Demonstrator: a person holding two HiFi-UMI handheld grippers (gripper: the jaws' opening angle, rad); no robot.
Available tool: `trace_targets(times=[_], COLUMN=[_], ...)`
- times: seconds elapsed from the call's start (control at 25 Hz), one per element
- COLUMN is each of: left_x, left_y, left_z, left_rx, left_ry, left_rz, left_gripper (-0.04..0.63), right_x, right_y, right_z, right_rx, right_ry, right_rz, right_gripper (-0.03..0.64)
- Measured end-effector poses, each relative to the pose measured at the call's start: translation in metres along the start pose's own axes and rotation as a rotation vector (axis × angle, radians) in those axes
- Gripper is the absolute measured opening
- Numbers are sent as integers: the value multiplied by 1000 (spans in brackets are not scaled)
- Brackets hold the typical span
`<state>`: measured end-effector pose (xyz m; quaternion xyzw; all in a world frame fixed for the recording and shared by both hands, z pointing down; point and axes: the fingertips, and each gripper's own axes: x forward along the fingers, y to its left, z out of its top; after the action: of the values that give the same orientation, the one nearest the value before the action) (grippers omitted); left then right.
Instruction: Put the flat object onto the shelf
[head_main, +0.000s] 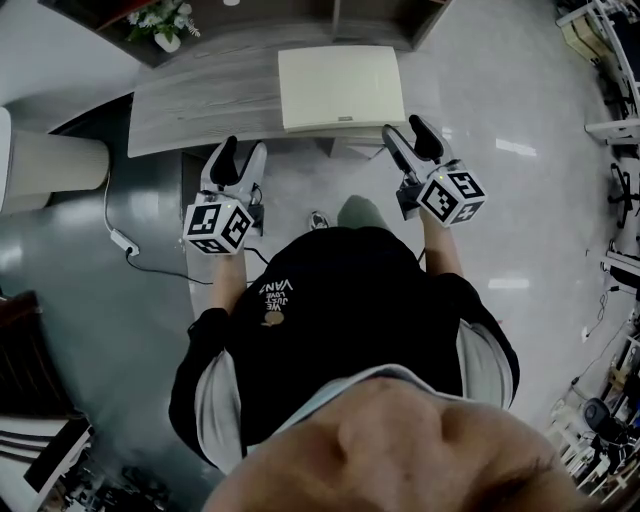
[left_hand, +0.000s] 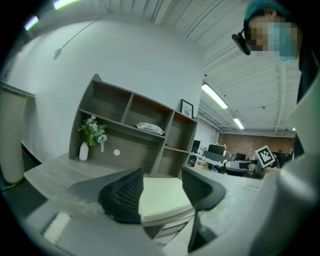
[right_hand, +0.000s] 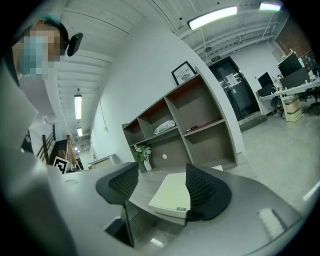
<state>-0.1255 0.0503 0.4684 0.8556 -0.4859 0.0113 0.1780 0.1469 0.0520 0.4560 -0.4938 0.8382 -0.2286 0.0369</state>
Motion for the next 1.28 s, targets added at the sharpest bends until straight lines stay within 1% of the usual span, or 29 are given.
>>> trace_targets(times=[0.2,0.4,0.48,0.68,0.8,0.92,1.0,1.28], left_x=[19,43,54,87,109,129,139,163], left_y=[5,14,19,32,36,39,42,58], left_z=[-17,-27,-32,-46,-52,-54,-57,-71], left_rx=[-58,-111,-121,-117,-125,-152,-172,-200], left_ry=[59,100,127,189,213,225,230,257], left_rz=[-18,-4,4,28,40,50,63,140], left_gripper=[251,279,295,302,302,303,304,318], right_x=[14,36,44,64,75,83,88,106], right_y=[-18,-48,-61,-92,-112,-129,-141,-175], right_z=[-5,-11,-13,-21,-23,-24,-25,-29], right_rx=[40,64,79,101,113,121,126,139], right_ry=[24,77,98,150,175,202,214,278], right_rz=[-19,-41,-48,-59,-63,-65,-67,-41], right_gripper=[308,330,336,341,341,341,342,350])
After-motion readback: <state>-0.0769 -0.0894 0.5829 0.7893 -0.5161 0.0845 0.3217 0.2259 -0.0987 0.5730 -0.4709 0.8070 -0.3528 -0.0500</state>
